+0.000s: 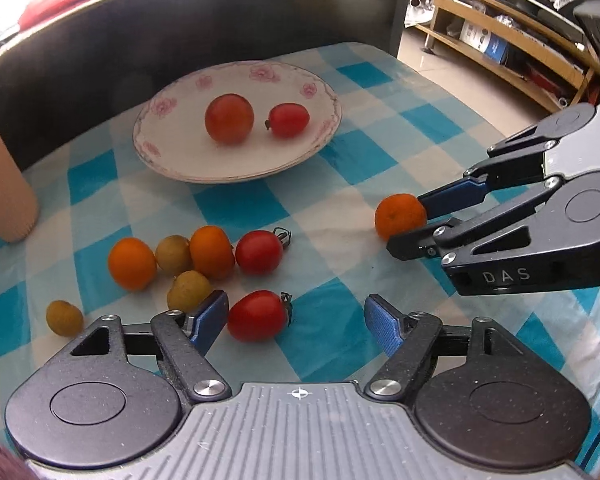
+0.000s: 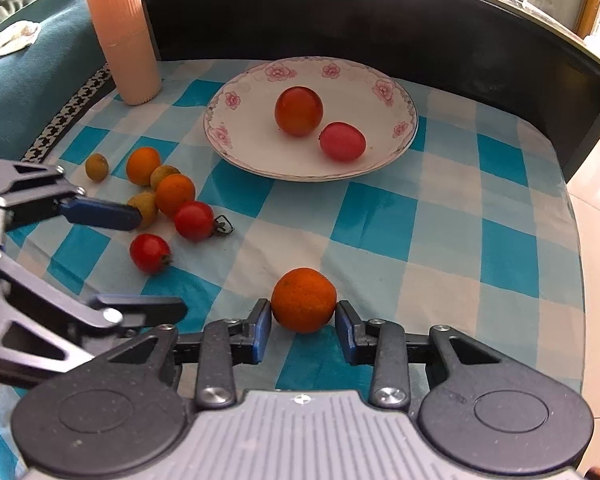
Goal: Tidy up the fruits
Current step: 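Close the right tool on the orange tomato while the left tool grasps the red cherry tomato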
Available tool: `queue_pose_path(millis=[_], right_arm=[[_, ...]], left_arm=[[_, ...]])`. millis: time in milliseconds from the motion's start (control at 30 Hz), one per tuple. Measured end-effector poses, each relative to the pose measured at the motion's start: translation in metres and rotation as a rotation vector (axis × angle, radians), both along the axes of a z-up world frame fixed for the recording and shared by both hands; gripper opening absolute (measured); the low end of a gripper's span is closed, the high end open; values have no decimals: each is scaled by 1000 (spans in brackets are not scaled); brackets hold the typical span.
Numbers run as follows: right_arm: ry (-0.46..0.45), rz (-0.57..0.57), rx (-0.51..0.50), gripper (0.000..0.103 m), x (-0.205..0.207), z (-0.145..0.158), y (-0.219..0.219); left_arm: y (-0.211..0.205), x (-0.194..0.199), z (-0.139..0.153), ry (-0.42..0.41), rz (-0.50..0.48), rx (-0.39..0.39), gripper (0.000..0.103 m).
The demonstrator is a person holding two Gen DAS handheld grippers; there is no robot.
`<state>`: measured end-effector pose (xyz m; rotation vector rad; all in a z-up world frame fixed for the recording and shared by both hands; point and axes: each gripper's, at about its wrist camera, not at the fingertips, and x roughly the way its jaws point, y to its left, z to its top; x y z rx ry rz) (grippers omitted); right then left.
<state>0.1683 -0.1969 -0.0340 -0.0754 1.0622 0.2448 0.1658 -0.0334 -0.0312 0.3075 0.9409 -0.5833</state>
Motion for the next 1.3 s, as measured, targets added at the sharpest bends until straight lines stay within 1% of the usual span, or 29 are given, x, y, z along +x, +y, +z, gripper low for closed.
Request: queue_pose_path(millis=[133,367,467,567,600,633,667,700,767,800,933,967,1067,1167,1233,1300], right_arm=[[-3,-2,3,50,0,2,0],[5,-12,19,50,-1,4,-3],[5,-14,23,50,0,5,-3],[5,-13,21,50,0,4,-3],[6,-14,18,50,0,3,-3],[9,-15,15,50,0,2,-3],[10,-16,12,50,0,2,-3],[12,-16,12,50,0,2,-3],[10,-14,17,50,-1,3,-4],[8,-13,19,50,-1,3,-5],[7,-9,12,50,-1,4,-3],[8,-8,8,50,-1,3,-3],[13,-6,-3,50,0,2,-2],[11,0,-19,50,0,1,0],[10,4,-28,50,-1,0,2],[11,7,-30,50,-1,0,2]], left_arm=[[0,-5,3,-7,0,16,75],[7,-14,15,55,-18,-36,72],[6,-8,8,36,-4,5,75],[5,2,-9,77,17,43,74],[3,-1,-10,64,2,45,77],[1,-3,-10,57,-11,61,73],[0,-6,-10,55,-23,66,71],[-1,-7,-8,55,-28,55,70],[-2,-7,-7,56,-23,49,67],[-2,-7,-7,55,-20,49,60],[1,-6,-5,59,4,41,52],[1,-7,-5,59,8,44,51],[0,-8,-5,51,7,55,51],[-1,-6,-5,52,14,39,56],[-3,-6,-6,41,14,47,59],[-4,-6,-6,35,16,47,59]])
